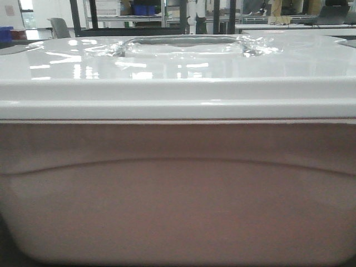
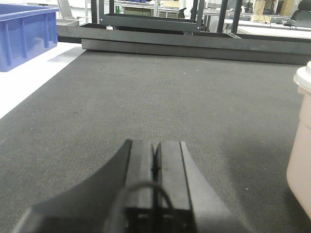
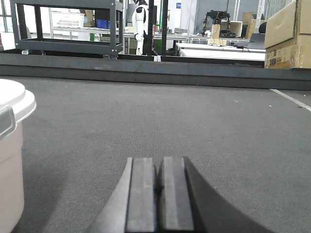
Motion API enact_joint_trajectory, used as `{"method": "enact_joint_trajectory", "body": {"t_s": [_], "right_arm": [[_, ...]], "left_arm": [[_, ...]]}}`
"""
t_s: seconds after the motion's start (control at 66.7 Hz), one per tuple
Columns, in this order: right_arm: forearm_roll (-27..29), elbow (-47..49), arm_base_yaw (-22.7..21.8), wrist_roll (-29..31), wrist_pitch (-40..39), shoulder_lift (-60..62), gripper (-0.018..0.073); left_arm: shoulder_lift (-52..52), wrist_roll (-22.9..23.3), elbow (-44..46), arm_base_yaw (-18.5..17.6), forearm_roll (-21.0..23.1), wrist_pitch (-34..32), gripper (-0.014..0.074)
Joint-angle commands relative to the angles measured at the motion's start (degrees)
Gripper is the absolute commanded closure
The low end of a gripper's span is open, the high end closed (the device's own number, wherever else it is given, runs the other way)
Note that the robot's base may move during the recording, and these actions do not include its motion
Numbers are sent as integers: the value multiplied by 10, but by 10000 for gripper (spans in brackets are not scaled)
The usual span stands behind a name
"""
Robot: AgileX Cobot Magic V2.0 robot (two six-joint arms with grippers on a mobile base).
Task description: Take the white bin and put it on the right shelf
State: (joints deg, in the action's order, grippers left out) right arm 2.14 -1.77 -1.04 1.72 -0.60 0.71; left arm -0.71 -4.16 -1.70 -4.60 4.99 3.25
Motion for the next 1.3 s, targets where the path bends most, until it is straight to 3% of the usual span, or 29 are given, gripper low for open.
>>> {"method": "enact_joint_trajectory", "body": {"t_s": [0.0,0.855,1.035,1.245,1.29], "right_arm": [[-6,2,-4,5,-50,5,503],[-6,2,-4,5,-42,5,503],[-6,2,-4,5,-54,5,503],[0,3,-4,4,-33,5,503],[9,10,-4,4,-23,5,503]], "left_arm": [[3,1,1,-1,0,-51,715],[3,1,1,-1,-2,-58,715],[3,1,1,-1,-4,-131,715],[3,1,1,-1,-6,-112,715],[3,1,3,-1,-23,-115,715]]}}
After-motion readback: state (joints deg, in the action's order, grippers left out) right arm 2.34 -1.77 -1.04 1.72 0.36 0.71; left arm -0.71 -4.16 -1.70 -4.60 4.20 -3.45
